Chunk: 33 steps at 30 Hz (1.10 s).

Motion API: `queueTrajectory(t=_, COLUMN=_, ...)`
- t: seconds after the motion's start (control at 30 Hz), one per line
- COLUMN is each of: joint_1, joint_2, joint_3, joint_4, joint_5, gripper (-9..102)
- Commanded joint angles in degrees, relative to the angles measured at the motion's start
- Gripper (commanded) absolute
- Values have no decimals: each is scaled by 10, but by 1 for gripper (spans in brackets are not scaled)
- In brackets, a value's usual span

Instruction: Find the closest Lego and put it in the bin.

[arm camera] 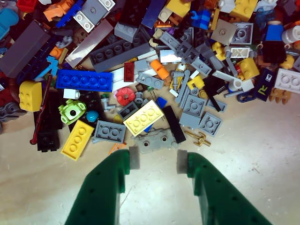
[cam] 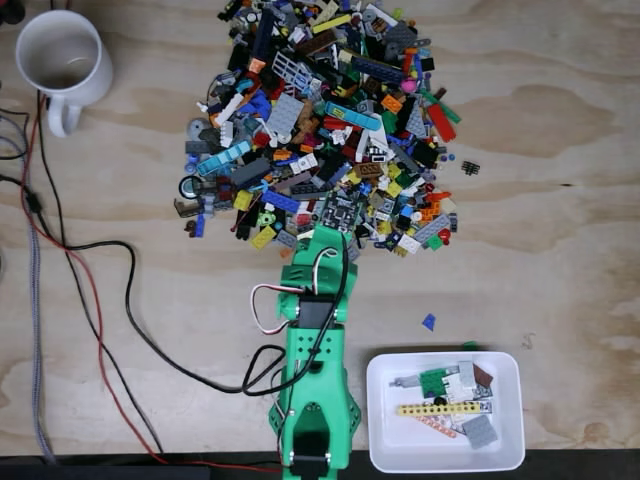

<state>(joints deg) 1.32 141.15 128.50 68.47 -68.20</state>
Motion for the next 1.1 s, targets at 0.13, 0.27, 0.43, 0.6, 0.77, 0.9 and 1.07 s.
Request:
queueTrajectory(t=0.13, joint_1=0, joint_2=-16, joint_3=-20, joint_4=7, joint_5=5, gripper=13)
queueTrajectory(t=0.27, joint_1=1, joint_2=-16, joint_3=-20, joint_4=8, joint_5=4, gripper=13)
queueTrajectory(t=0.43, joint_1=0, joint_2=-16, joint_3=-20, joint_4=7, joint_5=4, gripper=13)
queueTrajectory(t=0.6, joint_1=-26, joint_2=-39, joint_3=-21, joint_4=4, joint_5=49, gripper=14)
queueTrajectory(t=0.77, joint_1=-124, joint_2=-170, joint_3=-21, joint_4=-33, joint_5=246, gripper=15)
queueTrajectory(t=0.9, joint_1=-171, joint_2=-282, joint_3=-51, joint_4=-76, joint_5=366, gripper=16)
queueTrajectory(t=1.07, joint_1=-198, joint_2=-385, joint_3=-123, joint_4=-100, joint_5=450, gripper=16)
